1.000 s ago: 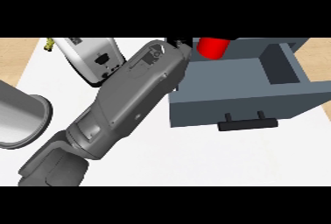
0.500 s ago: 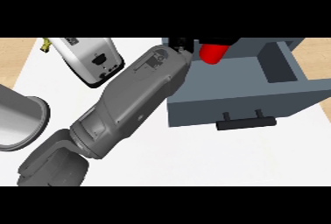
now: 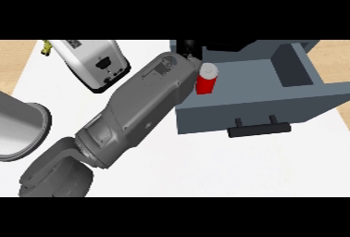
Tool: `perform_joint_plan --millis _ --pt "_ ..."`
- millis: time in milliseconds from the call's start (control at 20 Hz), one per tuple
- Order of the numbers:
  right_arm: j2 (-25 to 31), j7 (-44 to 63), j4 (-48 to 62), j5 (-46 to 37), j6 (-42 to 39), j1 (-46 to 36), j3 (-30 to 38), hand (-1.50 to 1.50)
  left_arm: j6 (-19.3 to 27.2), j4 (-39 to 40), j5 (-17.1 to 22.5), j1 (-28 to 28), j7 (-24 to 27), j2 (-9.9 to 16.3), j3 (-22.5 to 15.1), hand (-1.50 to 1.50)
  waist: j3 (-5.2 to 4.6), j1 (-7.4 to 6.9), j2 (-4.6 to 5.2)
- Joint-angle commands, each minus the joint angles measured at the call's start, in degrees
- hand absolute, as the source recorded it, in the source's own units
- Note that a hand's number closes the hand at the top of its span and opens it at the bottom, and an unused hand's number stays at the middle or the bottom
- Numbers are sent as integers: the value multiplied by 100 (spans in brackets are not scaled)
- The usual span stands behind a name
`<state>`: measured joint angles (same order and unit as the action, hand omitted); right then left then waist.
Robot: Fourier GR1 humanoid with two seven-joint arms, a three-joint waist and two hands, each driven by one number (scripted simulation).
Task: Pick up the can, place it into the drawer and close the drawer
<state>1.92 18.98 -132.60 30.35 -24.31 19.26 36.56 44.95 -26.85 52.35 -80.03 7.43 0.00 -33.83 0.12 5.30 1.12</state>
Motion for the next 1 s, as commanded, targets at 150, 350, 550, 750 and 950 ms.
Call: perform_joint_plan --millis 150,350,550,750,950 --pt "-160 -235 192 -228 -203 6 -73 -150 -91 372 219 -265 183 0 -29 -150 3 -35 10" --pt "206 -693 -238 -779 -308 -251 238 -150 -112 11 458 146 528 0 -78 -150 -2 -26 3" --pt "445 -1060 -349 -1349 -585 -420 173 -150 -107 -79 600 48 707 0 -40 -150 -1 -88 -3" --pt "467 -1203 -621 -1865 -506 -695 -39 -150 -88 28 665 -163 774 0 -7 -150 -5 -174 -15" --pt "321 -1717 -411 -3139 -632 -986 -662 -150 151 -204 770 -159 929 0 -161 -150 2 -228 7"
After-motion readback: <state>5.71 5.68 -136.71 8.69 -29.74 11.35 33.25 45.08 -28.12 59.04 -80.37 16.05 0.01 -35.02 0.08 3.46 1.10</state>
